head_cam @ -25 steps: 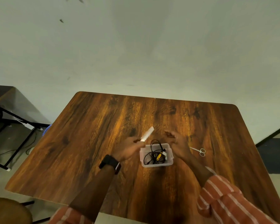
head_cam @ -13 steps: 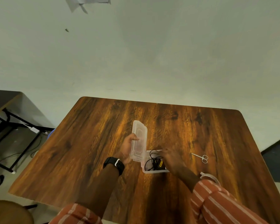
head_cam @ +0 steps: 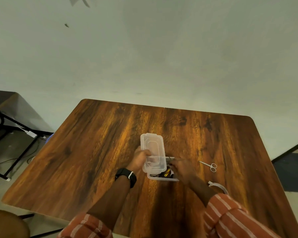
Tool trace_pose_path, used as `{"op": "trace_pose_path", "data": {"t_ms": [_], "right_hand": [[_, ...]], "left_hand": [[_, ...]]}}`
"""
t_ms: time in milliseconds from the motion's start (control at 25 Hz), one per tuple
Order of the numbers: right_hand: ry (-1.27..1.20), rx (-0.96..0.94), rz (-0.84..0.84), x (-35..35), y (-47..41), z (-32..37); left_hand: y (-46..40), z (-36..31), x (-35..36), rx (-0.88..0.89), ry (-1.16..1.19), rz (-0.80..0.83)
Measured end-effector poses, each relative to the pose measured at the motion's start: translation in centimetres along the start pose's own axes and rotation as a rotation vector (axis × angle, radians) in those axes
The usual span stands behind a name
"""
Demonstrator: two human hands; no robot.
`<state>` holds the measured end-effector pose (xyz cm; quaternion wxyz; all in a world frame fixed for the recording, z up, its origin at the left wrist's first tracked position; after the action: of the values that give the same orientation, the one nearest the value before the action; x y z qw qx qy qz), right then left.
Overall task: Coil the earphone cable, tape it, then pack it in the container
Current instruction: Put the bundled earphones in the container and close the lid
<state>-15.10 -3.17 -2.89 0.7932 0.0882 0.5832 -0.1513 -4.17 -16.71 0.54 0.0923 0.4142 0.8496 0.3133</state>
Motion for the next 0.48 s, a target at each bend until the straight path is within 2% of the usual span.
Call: {"op": "trace_pose_path", "data": {"t_ms": [120, 200, 280, 320, 360, 400, 480], "right_hand": [[-0.134, 0.061, -0.136, -2.7, 0.5, -1.5], [-0.317, 0.262, -0.248, -4.4, 0.9, -3.4], [-0.812, 0.492, -0.456, -5.3, 1.6, -5.5], [-1.021, 0.544, -0.499, -5.4, 1.7, -5.7], [-1.122, 0.536, -0.490, -5.9, 1.5, -5.5], [-1.105, 0.499, -0.432, -6.5, 1.1, -5.1], [-1.003, 0.527, -0.380, -6.3, 1.1, -5.2]], "left_hand": [[0.2, -1.6, 0.2, 0.072, -0.280, -0.108], [-0.1, -3.1, 1.0, 0.150, -0.376, -0.060], [-0.4, -4.4, 2.6, 0.193, -0.489, 0.081], [-0.9, -4.9, 3.4, 0.209, -0.587, 0.149], [-1.1, -5.2, 4.1, 0.222, -0.687, 0.193], [-1.6, -5.6, 4.5, 0.240, -0.749, 0.183], [-3.0, -6.3, 3.4, 0.259, -0.677, -0.011]]}}
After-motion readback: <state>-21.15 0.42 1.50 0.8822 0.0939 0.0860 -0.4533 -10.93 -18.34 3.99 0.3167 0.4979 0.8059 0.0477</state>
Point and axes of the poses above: each hand's wrist, its own y-axis away from the middle knuckle, its own x-axis out of the palm, z = x × y, the point moved 9 cm from there along -y, towards the middle knuckle, and after that the axes turned 9 degrees about -x, right-handed, at the moved point
